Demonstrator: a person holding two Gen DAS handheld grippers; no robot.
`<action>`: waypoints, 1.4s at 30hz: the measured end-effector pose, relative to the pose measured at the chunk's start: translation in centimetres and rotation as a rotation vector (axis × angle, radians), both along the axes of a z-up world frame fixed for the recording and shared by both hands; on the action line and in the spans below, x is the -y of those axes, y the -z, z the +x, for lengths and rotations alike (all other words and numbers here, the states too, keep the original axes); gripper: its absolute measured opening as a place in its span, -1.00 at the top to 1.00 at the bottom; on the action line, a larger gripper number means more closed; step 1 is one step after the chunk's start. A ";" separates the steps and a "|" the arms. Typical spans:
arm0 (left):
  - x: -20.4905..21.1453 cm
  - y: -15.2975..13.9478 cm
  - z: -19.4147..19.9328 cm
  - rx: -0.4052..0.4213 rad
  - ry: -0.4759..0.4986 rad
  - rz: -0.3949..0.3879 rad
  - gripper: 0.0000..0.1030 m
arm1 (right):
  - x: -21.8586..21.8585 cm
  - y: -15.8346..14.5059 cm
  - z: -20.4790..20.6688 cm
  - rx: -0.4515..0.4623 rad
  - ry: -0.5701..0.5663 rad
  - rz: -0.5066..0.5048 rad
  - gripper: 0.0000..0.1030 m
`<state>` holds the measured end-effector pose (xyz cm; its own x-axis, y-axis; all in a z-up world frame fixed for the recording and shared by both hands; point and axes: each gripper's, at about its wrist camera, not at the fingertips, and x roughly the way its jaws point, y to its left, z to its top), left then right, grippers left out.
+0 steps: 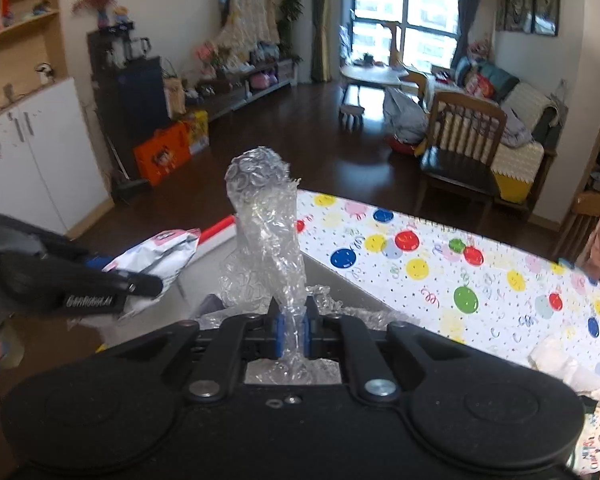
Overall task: Organize soft objects
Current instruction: 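Carry the panda snack bag and bubble wrap with both tools over the red box, then open the left tool to drop the snack bag while the right tool releases the bubble wrap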
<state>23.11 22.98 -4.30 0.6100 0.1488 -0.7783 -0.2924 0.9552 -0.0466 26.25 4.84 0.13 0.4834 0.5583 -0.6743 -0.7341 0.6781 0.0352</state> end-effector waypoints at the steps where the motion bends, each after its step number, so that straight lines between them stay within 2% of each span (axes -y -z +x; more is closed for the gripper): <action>1: 0.0 0.4 0.2 -0.002 0.002 0.007 0.59 | -0.3 0.4 0.2 -0.012 0.006 -0.005 0.84; 7: -0.2 2.5 1.5 -0.032 0.009 0.013 0.59 | -1.9 2.3 0.8 -0.033 0.028 -0.050 0.84; 13: 0.7 3.4 2.0 -0.037 0.039 0.049 0.59 | -2.3 3.5 0.7 -0.058 0.030 -0.074 0.81; 16: 2.2 3.8 1.9 -0.043 0.075 0.115 0.58 | -2.2 3.9 0.5 -0.062 0.038 -0.076 0.77; 22: 3.3 5.0 2.0 -0.074 0.082 0.091 0.58 | -2.0 4.0 0.4 -0.089 0.041 -0.066 0.59; 26: 2.8 5.2 2.0 -0.074 0.065 0.042 0.45 | -1.8 3.7 0.1 -0.091 0.034 -0.054 0.33; 30: 2.0 5.2 1.8 -0.069 0.046 -0.027 0.30 | -1.5 3.2 -0.4 -0.086 0.031 -0.039 0.17; 32: 1.8 5.2 1.8 -0.067 0.039 -0.042 -0.24 | -1.2 2.9 -0.6 -0.079 0.030 -0.031 0.11; 33: 1.8 5.1 1.6 -0.064 0.035 -0.042 -0.28 | -1.1 2.7 -0.7 -0.077 0.028 -0.025 0.10; 42: 2.1 3.8 0.4 -0.019 0.023 -0.024 -0.30 | 0.4 1.0 -2.2 -0.057 0.003 0.025 -0.12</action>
